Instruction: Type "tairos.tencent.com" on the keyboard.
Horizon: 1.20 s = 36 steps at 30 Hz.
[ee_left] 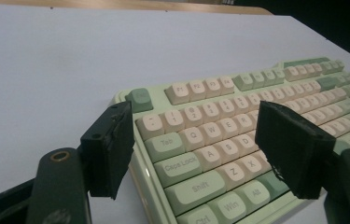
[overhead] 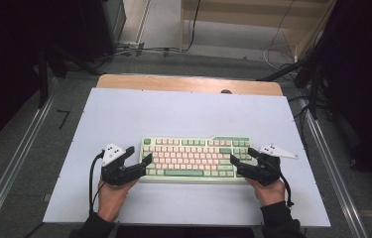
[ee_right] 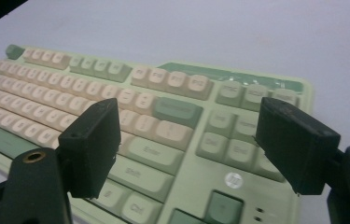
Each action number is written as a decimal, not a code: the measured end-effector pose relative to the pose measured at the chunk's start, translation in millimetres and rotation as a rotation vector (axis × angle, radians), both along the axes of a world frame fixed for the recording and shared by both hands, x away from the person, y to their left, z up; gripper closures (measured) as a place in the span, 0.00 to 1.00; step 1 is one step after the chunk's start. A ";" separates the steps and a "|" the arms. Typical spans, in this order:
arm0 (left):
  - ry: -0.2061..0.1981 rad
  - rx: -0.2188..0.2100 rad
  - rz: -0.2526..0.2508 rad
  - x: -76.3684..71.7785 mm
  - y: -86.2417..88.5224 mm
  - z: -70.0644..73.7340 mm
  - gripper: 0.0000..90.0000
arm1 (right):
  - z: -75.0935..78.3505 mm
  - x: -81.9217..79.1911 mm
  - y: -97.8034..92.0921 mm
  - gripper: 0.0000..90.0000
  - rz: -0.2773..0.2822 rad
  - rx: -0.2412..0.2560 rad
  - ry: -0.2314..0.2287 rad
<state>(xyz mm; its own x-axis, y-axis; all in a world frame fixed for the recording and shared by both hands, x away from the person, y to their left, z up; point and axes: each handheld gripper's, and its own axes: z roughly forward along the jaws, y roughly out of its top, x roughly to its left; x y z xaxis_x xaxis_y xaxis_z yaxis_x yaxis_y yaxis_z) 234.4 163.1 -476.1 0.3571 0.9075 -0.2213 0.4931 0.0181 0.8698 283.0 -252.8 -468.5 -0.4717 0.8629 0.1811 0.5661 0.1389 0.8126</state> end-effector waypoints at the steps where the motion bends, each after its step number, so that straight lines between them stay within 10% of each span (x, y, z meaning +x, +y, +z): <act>1: 0.000 -0.003 0.005 -0.1 1.0 -0.2 0.31 | 0.1 -0.3 -3.8 0.23 -0.007 0.000 -0.002; 23: 0.029 0.028 0.107 -0.7 37.1 -12.1 0.30 | -6.3 -1.6 -61.4 0.23 -0.165 -0.030 0.004; 36: 0.071 -0.052 0.115 2.5 44.5 -15.3 0.30 | -9.0 -4.6 -81.4 0.23 -0.215 -0.038 0.018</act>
